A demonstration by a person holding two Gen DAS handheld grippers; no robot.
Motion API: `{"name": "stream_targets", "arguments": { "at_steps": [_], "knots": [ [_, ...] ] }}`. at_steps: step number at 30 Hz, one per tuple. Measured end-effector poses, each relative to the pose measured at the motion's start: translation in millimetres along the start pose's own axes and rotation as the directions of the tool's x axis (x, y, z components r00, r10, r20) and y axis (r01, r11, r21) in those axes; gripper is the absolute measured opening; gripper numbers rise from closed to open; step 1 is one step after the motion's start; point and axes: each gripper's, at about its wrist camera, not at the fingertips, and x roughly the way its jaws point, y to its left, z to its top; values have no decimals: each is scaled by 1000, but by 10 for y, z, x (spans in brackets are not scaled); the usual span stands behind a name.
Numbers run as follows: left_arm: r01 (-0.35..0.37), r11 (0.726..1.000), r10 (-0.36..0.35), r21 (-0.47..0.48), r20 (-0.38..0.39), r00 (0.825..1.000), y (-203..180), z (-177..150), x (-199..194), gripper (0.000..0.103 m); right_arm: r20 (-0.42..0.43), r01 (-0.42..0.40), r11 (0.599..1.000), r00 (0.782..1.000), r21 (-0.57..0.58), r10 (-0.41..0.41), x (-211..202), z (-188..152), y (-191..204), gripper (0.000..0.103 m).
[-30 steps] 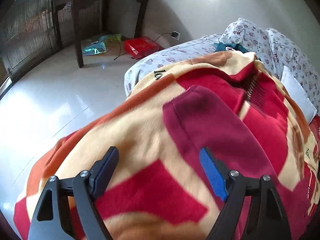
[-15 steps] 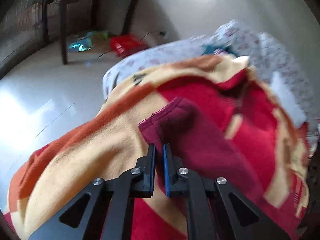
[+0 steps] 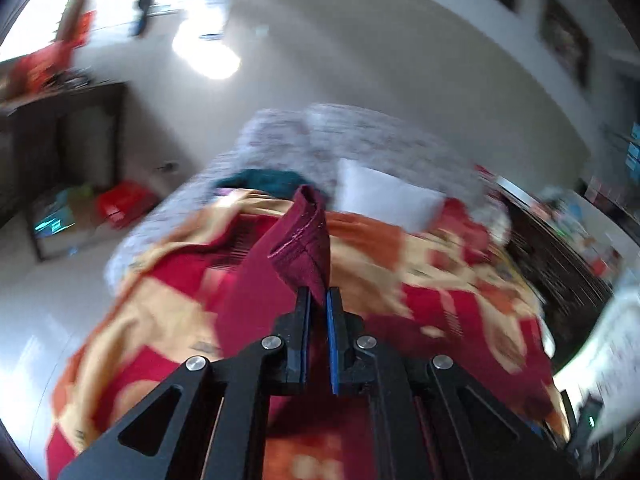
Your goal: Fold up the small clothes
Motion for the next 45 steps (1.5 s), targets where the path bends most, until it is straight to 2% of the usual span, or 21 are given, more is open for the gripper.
{"name": "stream_targets", "arguments": {
  "at_steps": [3, 8, 14, 17, 18, 19, 20, 21, 22, 23, 25, 27, 28, 30, 32, 34, 36, 38, 41, 43, 45],
  "knots": [
    [117, 990, -113, 76, -57, 992, -636, -208, 152, 7, 18, 16, 999, 1000, 36, -17, -128, 17, -216, 103],
    [214, 968, -188, 133, -183, 965, -1478, -733, 729, 7, 31, 99, 990, 994, 98, -103, -268, 8, -641, 103],
    [197, 954, -118, 225, -320, 940, -2067, -1624, 1574, 9, -12, 151, 980, 989, 126, -151, -273, -67, -1009, 103],
    [204, 944, -85, 261, -405, 910, -2135, -1910, 1663, 10, -22, 154, 979, 988, 136, -152, -240, -51, -1122, 103],
    [208, 941, -84, 266, -413, 907, -2107, -1909, 1672, 12, -30, 144, 980, 990, 141, -141, -208, -42, -1149, 103],
    [210, 936, -81, 282, -409, 909, -2064, -1895, 1565, 21, -37, 135, 981, 991, 140, -131, -176, -38, -1159, 103],
    [198, 933, -71, 299, -388, 919, -2001, -1849, 1447, 41, -48, 123, 984, 992, 129, -118, -126, -21, -1153, 103],
    [183, 932, -61, 312, -363, 930, -1962, -1834, 1351, 53, -54, 116, 987, 992, 111, -110, -78, -10, -1131, 103],
    [145, 935, -45, 324, -298, 954, -1821, -1752, 1142, 71, -59, 111, 991, 993, 78, -107, -23, 21, -1096, 103],
    [113, 941, -37, 319, -235, 971, -1671, -1667, 986, 78, -58, 116, 992, 992, 44, -113, 31, 56, -1056, 103],
    [53, 950, -6, 307, -152, 988, -1418, -1524, 808, 80, -48, 128, 992, 991, 6, -128, 143, 126, -997, 103],
    [-63, 951, 98, 303, -102, 990, -1146, -1438, 718, 80, -52, 110, 994, 993, -2, -110, 289, 199, -954, 103],
    [-128, 946, 161, 296, -87, 983, -987, -1416, 735, 80, -59, 92, 996, 994, -2, -92, 376, 230, -929, 103],
    [-180, 945, 213, 274, -97, 972, -797, -1415, 831, 80, -74, 76, 997, 994, -19, -78, 579, 277, -864, 103],
    [-230, 942, 269, 242, -139, 953, -586, -1449, 972, 80, -87, 103, 992, 990, -76, -110, 824, 315, -766, 103],
    [-256, 942, 291, 215, -154, 944, -436, -1487, 1042, 80, -67, 106, 985, 991, -133, -115, 991, 330, -661, 82],
    [-273, 941, 307, 199, -167, 937, -339, -1500, 1091, 80, -63, 81, 980, 994, -182, -94, 1087, 332, -555, 7],
    [-280, 944, 308, 175, -167, 936, -252, -1495, 1104, 80, -65, 73, 976, 994, -205, -88, 1088, 368, -486, 7],
    [-299, 944, 317, 142, -125, 940, -214, -1443, 1012, 80, 50, 101, 968, 995, -230, -92, 779, 504, -475, 6],
    [-313, 942, 325, 121, -94, 941, -188, -1403, 977, 80, 136, 172, 963, 980, -208, -146, 524, 591, -585, 6],
    [-317, 941, 328, 116, -86, 941, -172, -1422, 981, 80, 156, 269, 944, 958, -191, -242, 452, 623, -739, 6]
  ]
}}
